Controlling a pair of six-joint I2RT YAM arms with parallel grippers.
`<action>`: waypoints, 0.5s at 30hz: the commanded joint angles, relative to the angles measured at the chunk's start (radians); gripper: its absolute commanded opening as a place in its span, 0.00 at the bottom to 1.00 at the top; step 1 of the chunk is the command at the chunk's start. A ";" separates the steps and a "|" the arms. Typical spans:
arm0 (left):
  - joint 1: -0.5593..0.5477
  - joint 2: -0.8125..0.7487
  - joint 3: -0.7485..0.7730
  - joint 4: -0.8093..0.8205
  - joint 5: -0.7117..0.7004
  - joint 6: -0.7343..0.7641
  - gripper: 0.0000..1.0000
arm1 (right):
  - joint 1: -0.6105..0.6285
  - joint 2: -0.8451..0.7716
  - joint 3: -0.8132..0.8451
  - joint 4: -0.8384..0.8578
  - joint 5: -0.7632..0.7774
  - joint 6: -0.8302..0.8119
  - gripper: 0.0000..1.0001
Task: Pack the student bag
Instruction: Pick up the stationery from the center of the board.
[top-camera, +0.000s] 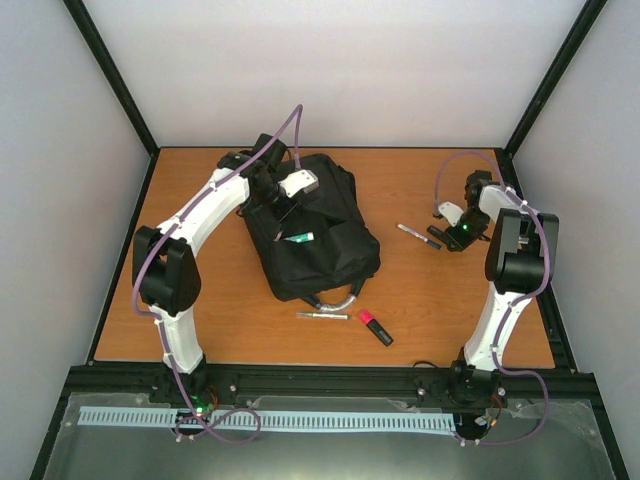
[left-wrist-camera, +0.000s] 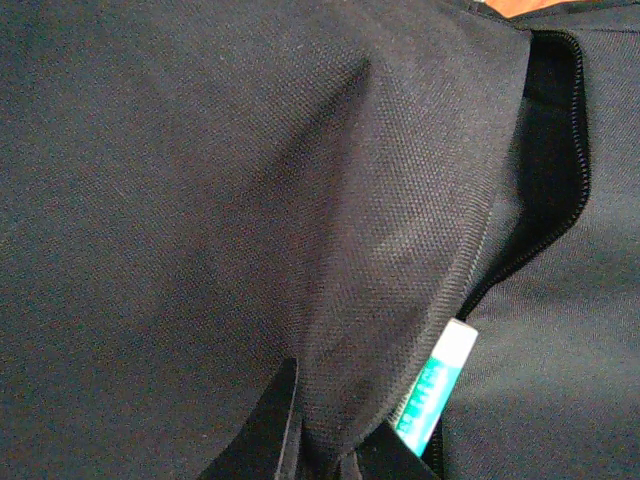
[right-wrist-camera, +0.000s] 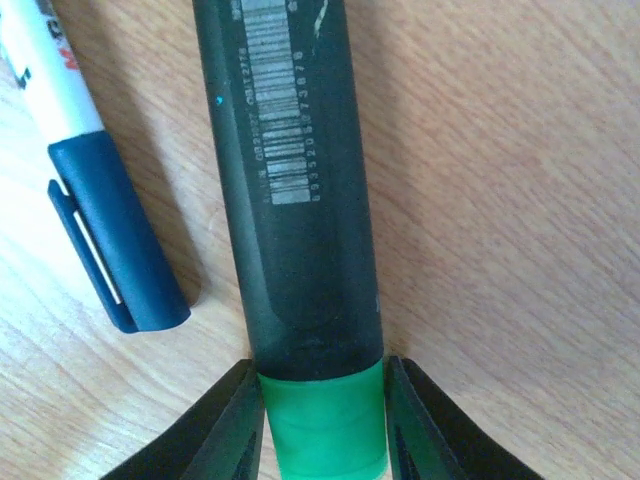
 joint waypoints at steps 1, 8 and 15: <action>-0.010 -0.019 0.030 -0.004 0.072 0.018 0.01 | -0.008 0.000 -0.032 0.022 0.044 0.044 0.35; -0.011 -0.006 0.039 -0.002 0.075 0.015 0.01 | -0.008 -0.054 -0.107 0.090 0.106 0.080 0.33; -0.010 0.011 0.056 -0.006 0.076 0.010 0.01 | -0.008 -0.175 -0.038 0.040 -0.049 0.144 0.21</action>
